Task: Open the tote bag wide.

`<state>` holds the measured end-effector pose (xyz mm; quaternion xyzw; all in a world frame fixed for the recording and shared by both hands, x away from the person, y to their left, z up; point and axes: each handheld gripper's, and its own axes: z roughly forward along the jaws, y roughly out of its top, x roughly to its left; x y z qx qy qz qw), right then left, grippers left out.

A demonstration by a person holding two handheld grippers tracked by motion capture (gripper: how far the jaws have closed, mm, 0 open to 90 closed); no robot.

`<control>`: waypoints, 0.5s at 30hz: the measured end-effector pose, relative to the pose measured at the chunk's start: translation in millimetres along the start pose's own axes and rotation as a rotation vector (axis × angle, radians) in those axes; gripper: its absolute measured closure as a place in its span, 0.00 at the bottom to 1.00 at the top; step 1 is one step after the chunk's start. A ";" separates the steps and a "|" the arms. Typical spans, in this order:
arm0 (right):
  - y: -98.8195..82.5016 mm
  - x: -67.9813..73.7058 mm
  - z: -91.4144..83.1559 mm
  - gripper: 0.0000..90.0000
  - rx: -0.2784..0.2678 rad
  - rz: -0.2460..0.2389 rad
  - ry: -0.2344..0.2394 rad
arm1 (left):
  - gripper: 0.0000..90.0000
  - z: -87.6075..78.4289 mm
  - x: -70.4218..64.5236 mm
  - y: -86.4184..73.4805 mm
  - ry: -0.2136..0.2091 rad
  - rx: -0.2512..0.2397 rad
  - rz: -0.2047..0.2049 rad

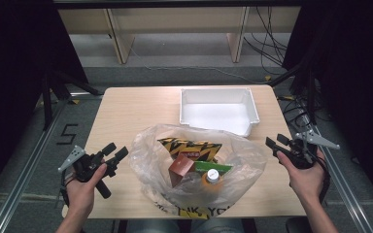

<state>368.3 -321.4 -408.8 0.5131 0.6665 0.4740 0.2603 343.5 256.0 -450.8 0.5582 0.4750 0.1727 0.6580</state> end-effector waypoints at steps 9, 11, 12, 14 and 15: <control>19.2 14.7 -21.3 0.59 -0.067 -0.032 0.063 | 0.37 -6.0 -14.1 16.3 -0.063 -0.047 0.040; 27.6 26.2 -32.0 0.59 -0.088 -0.057 0.079 | 0.40 -7.2 -18.0 21.0 -0.100 -0.063 0.019; 27.6 26.2 -32.0 0.59 -0.088 -0.057 0.079 | 0.40 -7.6 -20.4 23.9 -0.118 -0.066 0.010; 35.0 38.8 -41.2 0.60 -0.122 -0.054 0.135 | 0.41 -6.0 -30.3 32.1 -0.157 -0.067 0.033; 37.1 42.0 -42.9 0.60 -0.125 -0.070 0.151 | 0.41 -4.2 -34.6 34.3 -0.169 -0.056 0.035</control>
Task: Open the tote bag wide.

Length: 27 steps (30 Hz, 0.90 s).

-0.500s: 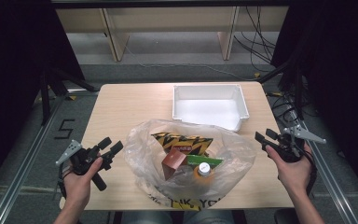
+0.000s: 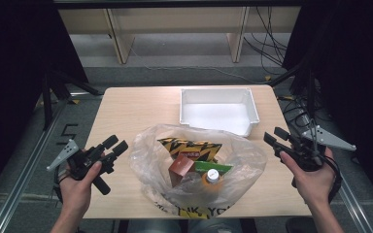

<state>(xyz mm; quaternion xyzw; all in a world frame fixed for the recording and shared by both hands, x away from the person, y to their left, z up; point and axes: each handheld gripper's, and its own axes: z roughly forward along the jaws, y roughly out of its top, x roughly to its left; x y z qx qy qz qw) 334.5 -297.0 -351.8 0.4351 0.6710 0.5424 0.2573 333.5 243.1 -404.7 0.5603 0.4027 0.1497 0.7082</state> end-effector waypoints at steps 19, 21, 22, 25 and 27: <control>-16.7 28.5 17.3 0.90 0.204 -0.160 0.110 | 0.81 39.8 -10.5 -20.1 0.009 0.351 0.165; -19.8 31.2 17.0 0.93 0.255 -0.156 0.118 | 0.86 44.2 -10.9 -25.5 0.001 0.388 0.172; -22.6 31.6 18.2 0.94 0.266 -0.168 0.122 | 0.90 44.2 -10.9 -25.5 0.001 0.388 0.172; -28.5 31.4 21.0 0.96 0.313 -0.181 0.118 | 0.95 51.3 -9.7 -35.5 0.017 0.449 0.172; -35.4 32.0 25.0 0.96 0.342 -0.162 0.111 | 0.96 55.3 -7.6 -39.7 0.022 0.476 0.172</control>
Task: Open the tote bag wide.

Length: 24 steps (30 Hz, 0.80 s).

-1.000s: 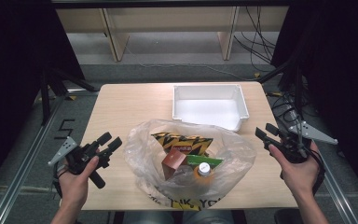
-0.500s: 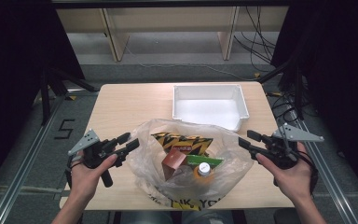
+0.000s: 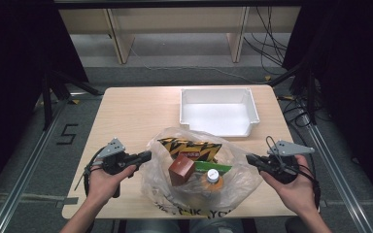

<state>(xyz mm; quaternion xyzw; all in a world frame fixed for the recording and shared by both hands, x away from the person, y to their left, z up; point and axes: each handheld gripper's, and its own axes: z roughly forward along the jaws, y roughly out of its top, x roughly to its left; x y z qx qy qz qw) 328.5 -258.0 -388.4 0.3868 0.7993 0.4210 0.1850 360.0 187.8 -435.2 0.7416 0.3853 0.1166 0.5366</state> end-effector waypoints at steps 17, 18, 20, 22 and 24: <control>-28.5 -16.9 42.5 1.00 0.209 0.005 -0.023 | 0.99 38.1 11.5 -20.2 0.018 0.178 0.054; -29.8 -19.7 46.7 1.00 0.230 0.006 -0.023 | 0.99 42.1 15.8 -21.8 0.012 0.184 0.040; -32.8 -22.4 52.7 1.00 0.211 0.019 -0.021 | 0.99 46.1 19.9 -24.1 0.013 0.184 0.016; -33.0 -24.8 55.1 1.00 0.240 0.048 -0.005 | 0.99 49.2 22.8 -25.8 0.028 0.195 0.016; -34.4 -29.0 58.5 1.00 0.269 0.063 -0.010 | 0.99 50.7 24.5 -26.6 0.025 0.200 0.012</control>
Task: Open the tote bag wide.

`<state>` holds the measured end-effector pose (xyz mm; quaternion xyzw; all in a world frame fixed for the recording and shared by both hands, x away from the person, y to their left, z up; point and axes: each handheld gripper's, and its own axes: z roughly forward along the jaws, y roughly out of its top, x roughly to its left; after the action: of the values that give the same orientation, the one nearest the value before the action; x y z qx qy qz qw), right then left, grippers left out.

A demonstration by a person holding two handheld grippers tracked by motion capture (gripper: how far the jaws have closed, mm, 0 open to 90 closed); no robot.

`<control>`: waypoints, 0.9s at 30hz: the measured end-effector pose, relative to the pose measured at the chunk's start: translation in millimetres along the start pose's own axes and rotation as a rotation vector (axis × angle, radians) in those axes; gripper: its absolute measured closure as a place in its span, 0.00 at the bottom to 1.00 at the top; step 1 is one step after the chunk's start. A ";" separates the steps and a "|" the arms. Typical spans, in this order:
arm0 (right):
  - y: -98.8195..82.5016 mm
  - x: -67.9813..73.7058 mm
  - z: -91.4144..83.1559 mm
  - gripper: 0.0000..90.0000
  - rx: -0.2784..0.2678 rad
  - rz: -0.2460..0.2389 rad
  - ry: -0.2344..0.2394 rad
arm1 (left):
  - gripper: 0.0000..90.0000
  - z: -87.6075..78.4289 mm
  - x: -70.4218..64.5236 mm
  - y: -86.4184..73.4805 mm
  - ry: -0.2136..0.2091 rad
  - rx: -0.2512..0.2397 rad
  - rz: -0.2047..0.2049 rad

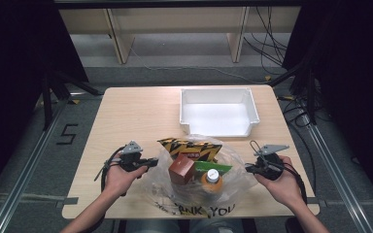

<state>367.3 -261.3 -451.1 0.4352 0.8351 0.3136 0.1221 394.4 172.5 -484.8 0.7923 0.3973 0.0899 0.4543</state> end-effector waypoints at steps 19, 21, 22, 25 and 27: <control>-1.1 -30.7 22.4 1.00 0.137 0.042 -0.042 | 0.99 20.9 15.5 -4.7 0.062 0.096 0.004; -0.5 -31.1 24.5 1.00 0.157 0.067 -0.041 | 0.99 22.0 15.0 -4.6 0.070 0.100 0.014; 0.2 -30.7 23.0 1.00 0.141 0.075 -0.046 | 0.99 20.4 13.6 -4.1 0.072 0.095 0.012; 1.4 -31.2 16.3 0.95 0.104 0.075 -0.039 | 0.92 14.8 11.4 -2.2 0.075 0.072 0.007; 1.4 -29.3 3.7 0.86 0.034 0.098 -0.042 | 0.70 4.4 8.0 1.5 0.079 0.029 0.013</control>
<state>387.3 -282.7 -455.1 0.4842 0.8151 0.2958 0.1168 402.7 174.9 -487.9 0.7972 0.4113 0.1182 0.4259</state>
